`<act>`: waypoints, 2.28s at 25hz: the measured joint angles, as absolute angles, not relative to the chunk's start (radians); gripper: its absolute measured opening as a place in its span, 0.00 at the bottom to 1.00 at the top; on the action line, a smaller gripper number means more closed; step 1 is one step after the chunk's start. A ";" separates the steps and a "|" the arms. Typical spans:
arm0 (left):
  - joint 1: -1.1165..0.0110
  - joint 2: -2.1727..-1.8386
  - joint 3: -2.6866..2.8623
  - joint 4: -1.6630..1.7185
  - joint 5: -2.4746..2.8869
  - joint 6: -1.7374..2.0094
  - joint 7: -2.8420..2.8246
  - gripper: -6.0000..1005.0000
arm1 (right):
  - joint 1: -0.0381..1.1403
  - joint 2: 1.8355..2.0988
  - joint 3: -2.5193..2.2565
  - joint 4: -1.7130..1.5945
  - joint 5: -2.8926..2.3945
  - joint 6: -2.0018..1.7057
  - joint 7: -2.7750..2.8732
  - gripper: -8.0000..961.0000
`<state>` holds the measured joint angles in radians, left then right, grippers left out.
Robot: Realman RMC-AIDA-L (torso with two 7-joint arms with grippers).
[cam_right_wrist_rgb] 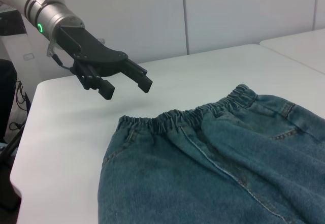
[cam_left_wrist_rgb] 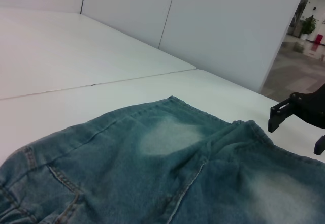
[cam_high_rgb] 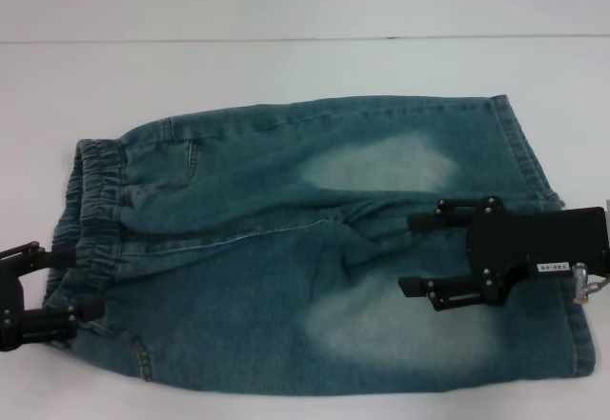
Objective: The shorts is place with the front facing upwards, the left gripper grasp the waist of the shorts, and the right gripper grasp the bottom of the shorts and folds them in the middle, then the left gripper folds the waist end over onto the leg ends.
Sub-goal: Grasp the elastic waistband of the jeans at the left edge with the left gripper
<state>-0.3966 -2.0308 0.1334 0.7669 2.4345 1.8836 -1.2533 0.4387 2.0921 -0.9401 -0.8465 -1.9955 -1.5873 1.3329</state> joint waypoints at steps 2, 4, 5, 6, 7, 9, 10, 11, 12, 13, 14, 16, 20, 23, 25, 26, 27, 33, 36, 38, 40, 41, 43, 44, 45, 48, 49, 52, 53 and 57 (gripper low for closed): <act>-0.396 -2.032 0.133 0.767 2.435 1.884 -1.253 0.89 | 0.439 2.091 -0.940 -0.847 -1.996 -1.588 1.332 0.89; -0.394 -2.033 0.133 0.767 2.435 1.884 -1.253 0.89 | 0.439 2.091 -0.940 -0.847 -1.996 -1.588 1.330 0.89; -0.394 -2.033 0.133 0.767 2.435 1.884 -1.253 0.89 | 0.439 2.091 -0.940 -0.847 -1.996 -1.588 1.330 0.89; -0.393 -2.033 0.133 0.767 2.435 1.884 -1.253 0.89 | 0.439 2.091 -0.940 -0.847 -1.997 -1.589 1.330 0.89; -0.393 -2.033 0.133 0.767 2.435 1.884 -1.253 0.89 | 0.438 2.091 -0.941 -0.847 -1.997 -1.589 1.330 0.89; -0.392 -2.034 0.133 0.767 2.435 1.882 -1.253 0.89 | 0.438 2.091 -0.942 -0.847 -1.998 -1.590 1.330 0.89; -0.392 -2.034 0.133 0.767 2.435 1.882 -1.253 0.89 | 0.437 2.091 -0.942 -0.846 -1.998 -1.592 1.330 0.89; -0.392 -2.034 0.134 0.767 2.435 1.881 -1.253 0.89 | 0.437 2.091 -0.942 -0.846 -1.998 -1.595 1.330 0.89; -0.392 -2.035 0.134 0.767 2.434 1.881 -1.253 0.89 | 0.437 2.091 -0.942 -0.846 -1.997 -1.598 1.330 0.89; -0.392 -2.035 0.134 0.767 2.434 1.881 -1.253 0.89 | 0.437 2.091 -0.942 -0.846 -1.996 -1.601 1.330 0.89; -0.392 -2.035 0.134 0.767 2.434 1.881 -1.253 0.89 | 0.437 2.091 -0.942 -0.845 -1.996 -1.602 1.330 0.89; -0.391 -2.035 0.135 0.767 2.434 1.881 -1.253 0.88 | 0.437 2.091 -0.942 -0.845 -1.994 -1.603 1.329 0.89; -0.390 -2.036 0.135 0.769 2.434 1.882 -1.256 0.88 | 0.436 2.091 -0.942 -0.845 -1.994 -1.603 1.329 0.89; -0.391 -2.036 0.145 0.774 2.435 1.879 -1.276 0.88 | 0.436 2.091 -0.940 -0.845 -1.993 -1.605 1.329 0.89; -0.394 -2.037 0.162 0.788 2.435 1.877 -1.303 0.88 | 0.436 2.091 -0.938 -0.845 -1.993 -1.606 1.328 0.89; -0.395 -2.037 0.167 0.795 2.435 1.877 -1.314 0.88 | 0.436 2.091 -0.937 -0.845 -1.993 -1.606 1.328 0.89; -0.397 -2.038 0.173 0.807 2.435 1.878 -1.331 0.88 | 0.436 2.091 -0.936 -0.846 -1.993 -1.607 1.328 0.89; -0.414 -2.039 0.216 0.895 2.436 1.874 -1.502 0.87 | 0.437 2.091 -0.933 -0.850 -1.991 -1.603 1.324 0.88; -0.420 -2.042 0.263 0.957 2.436 1.863 -1.606 0.87 | 0.438 2.091 -0.933 -0.851 -1.991 -1.602 1.324 0.88; -0.420 -2.045 0.310 1.005 2.437 1.855 -1.672 0.87 | 0.438 2.091 -0.933 -0.852 -1.991 -1.601 1.324 0.88; -0.424 -2.046 0.345 1.037 2.449 1.847 -1.722 0.87 | 0.439 2.091 -0.933 -0.853 -1.991 -1.600 1.323 0.88; -0.429 -2.047 0.365 1.054 2.470 1.837 -1.754 0.87 | 0.439 2.091 -0.933 -0.854 -1.991 -1.600 1.323 0.88; -0.440 -2.048 0.389 1.074 2.510 1.819 -1.802 0.87 | 0.440 2.091 -0.933 -0.854 -1.991 -1.600 1.323 0.88; -0.448 -2.048 0.403 1.081 2.537 1.807 -1.827 0.86 | 0.440 2.091 -0.933 -0.854 -1.991 -1.600 1.323 0.88; -0.454 -2.048 0.416 1.084 2.561 1.798 -1.847 0.86 | 0.441 2.091 -0.933 -0.854 -1.991 -1.600 1.322 0.88; -0.471 -2.048 0.455 1.088 2.620 1.783 -1.887 0.86 | 0.442 2.091 -0.933 -0.854 -1.991 -1.599 1.322 0.88; -0.478 -2.048 0.472 1.090 2.646 1.776 -1.905 0.86 | 0.443 2.091 -0.933 -0.854 -1.991 -1.598 1.321 0.88; -0.491 -2.050 0.506 1.098 2.702 1.764 -1.941 0.86 | 0.446 2.091 -0.933 -0.854 -1.991 -1.597 1.321 0.87; -0.494 -2.051 0.514 1.102 2.717 1.765 -1.949 0.86 | 0.446 2.091 -0.933 -0.854 -1.991 -1.597 1.321 0.87; -0.496 -2.059 0.541 1.123 2.751 1.784 -1.973 0.86 | 0.447 2.090 -0.933 -0.854 -1.991 -1.593 1.322 0.87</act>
